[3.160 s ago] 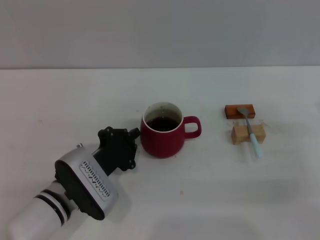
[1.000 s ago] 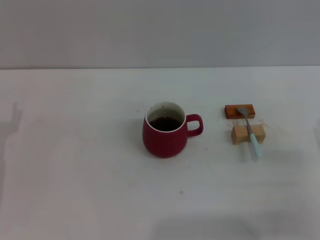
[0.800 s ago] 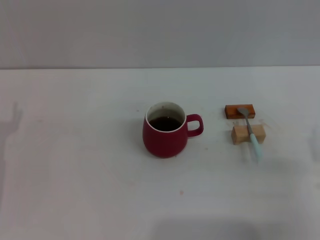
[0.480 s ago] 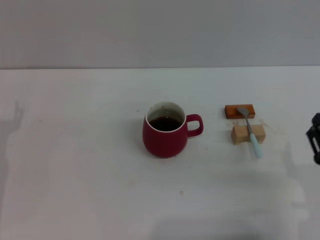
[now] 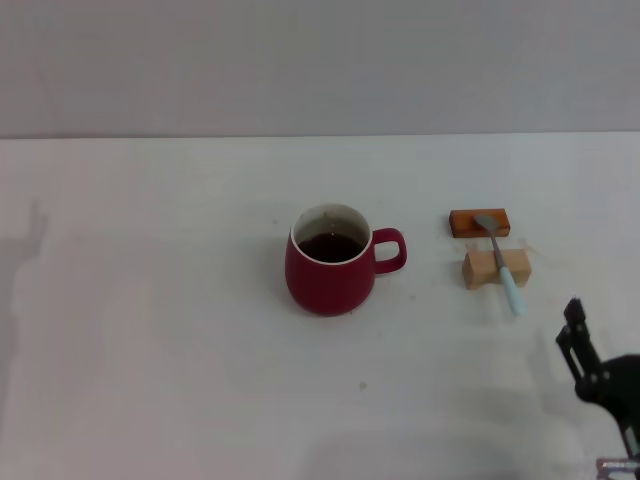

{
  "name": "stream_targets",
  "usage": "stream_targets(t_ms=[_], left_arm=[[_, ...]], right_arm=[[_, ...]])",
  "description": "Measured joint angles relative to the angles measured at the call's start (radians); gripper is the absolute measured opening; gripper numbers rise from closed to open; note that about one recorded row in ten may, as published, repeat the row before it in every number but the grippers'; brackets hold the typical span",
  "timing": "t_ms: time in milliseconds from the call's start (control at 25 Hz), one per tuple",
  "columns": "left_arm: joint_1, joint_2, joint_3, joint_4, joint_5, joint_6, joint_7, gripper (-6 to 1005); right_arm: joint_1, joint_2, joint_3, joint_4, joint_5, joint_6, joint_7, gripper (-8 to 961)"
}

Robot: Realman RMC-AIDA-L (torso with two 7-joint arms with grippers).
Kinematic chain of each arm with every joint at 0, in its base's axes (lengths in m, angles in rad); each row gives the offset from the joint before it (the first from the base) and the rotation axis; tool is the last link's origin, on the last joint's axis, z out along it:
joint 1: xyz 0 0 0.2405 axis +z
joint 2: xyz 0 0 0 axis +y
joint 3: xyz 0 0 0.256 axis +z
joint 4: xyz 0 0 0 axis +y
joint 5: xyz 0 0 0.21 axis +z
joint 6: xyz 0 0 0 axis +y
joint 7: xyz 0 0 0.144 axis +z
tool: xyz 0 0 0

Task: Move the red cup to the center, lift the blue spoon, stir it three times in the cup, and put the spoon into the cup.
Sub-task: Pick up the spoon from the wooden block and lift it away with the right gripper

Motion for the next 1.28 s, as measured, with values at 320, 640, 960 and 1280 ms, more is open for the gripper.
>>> stream_targets(t_ms=[320,640,960,1280], left_arm=[[0.001,0.005,0.002,0.007,0.0,0.003,0.0,842],[0.003,0.008,0.0,0.009,0.027,0.012,0.0,842],[0.004,0.006,0.001,0.01,0.027,0.018,0.0,842],[0.005,0.004,0.002,0.011,0.027,0.021,0.0,842]], right_arm=[[-0.007,0.0,-0.118,-0.052,0.06,-0.011,-0.002,782],[0.028,0.005,-0.154,-0.1,0.119,-0.009,-0.003,782],[0.113,0.002,-0.18,-0.128,0.191,0.024,-0.003,783],[0.177,0.004,-0.188,-0.155,0.215,0.103,0.004,782]])
